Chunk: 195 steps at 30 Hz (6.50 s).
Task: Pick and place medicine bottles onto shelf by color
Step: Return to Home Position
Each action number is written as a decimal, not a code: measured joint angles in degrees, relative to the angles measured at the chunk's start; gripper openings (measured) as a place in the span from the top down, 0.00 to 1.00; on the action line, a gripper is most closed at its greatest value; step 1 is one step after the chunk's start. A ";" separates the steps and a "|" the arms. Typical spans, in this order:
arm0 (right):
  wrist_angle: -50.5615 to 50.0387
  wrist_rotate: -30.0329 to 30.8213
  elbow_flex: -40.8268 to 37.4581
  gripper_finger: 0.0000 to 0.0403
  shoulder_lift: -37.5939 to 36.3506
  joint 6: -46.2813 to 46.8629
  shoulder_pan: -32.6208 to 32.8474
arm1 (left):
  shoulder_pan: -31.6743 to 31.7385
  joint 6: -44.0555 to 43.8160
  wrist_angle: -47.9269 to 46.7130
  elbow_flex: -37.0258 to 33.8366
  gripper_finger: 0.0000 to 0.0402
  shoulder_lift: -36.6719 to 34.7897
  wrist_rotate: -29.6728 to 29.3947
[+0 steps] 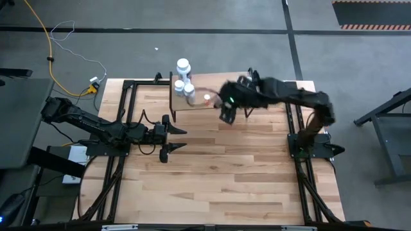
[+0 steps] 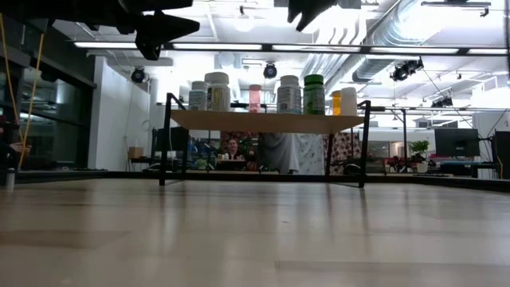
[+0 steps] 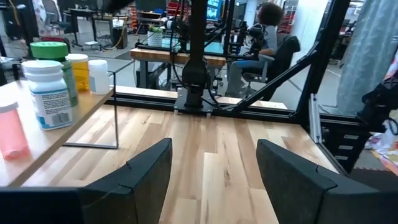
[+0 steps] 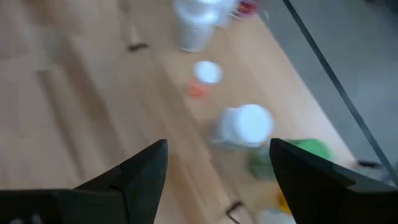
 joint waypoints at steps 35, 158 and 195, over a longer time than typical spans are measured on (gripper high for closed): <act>105.06 0.68 -91.68 0.32 -39.68 -2.32 17.79 | 0.07 2.61 2.09 0.00 0.44 0.02 -2.37; 94.56 -28.12 -114.69 1.00 -84.53 -2.14 -5.63 | 16.15 -2.50 -28.57 -23.06 0.99 -52.22 6.87; 78.96 -10.65 -117.64 1.00 -100.00 -7.69 5.63 | 16.13 -2.52 -28.55 -23.04 0.99 -52.13 6.87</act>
